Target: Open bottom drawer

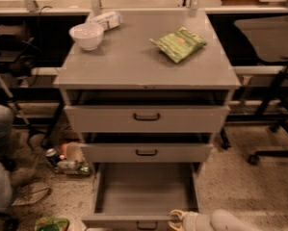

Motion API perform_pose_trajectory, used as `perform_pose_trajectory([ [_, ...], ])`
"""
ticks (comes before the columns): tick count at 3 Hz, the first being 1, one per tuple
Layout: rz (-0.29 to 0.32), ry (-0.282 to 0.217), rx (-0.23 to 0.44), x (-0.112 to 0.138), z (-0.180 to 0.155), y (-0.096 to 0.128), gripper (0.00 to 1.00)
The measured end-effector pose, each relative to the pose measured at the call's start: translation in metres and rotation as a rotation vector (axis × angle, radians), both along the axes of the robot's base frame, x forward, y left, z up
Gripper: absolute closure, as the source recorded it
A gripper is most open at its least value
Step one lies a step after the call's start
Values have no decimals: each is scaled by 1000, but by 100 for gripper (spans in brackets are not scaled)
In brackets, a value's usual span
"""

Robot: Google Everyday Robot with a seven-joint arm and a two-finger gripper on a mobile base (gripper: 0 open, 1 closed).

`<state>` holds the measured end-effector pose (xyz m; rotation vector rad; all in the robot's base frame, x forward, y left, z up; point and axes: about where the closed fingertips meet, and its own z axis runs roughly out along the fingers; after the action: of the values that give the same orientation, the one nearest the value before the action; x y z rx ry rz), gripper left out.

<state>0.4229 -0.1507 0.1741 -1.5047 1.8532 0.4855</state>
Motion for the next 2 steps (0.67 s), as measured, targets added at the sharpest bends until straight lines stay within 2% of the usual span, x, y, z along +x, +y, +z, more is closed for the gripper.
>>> perform_pose_trajectory([
  [2, 0, 0, 0, 1, 7, 0, 100],
])
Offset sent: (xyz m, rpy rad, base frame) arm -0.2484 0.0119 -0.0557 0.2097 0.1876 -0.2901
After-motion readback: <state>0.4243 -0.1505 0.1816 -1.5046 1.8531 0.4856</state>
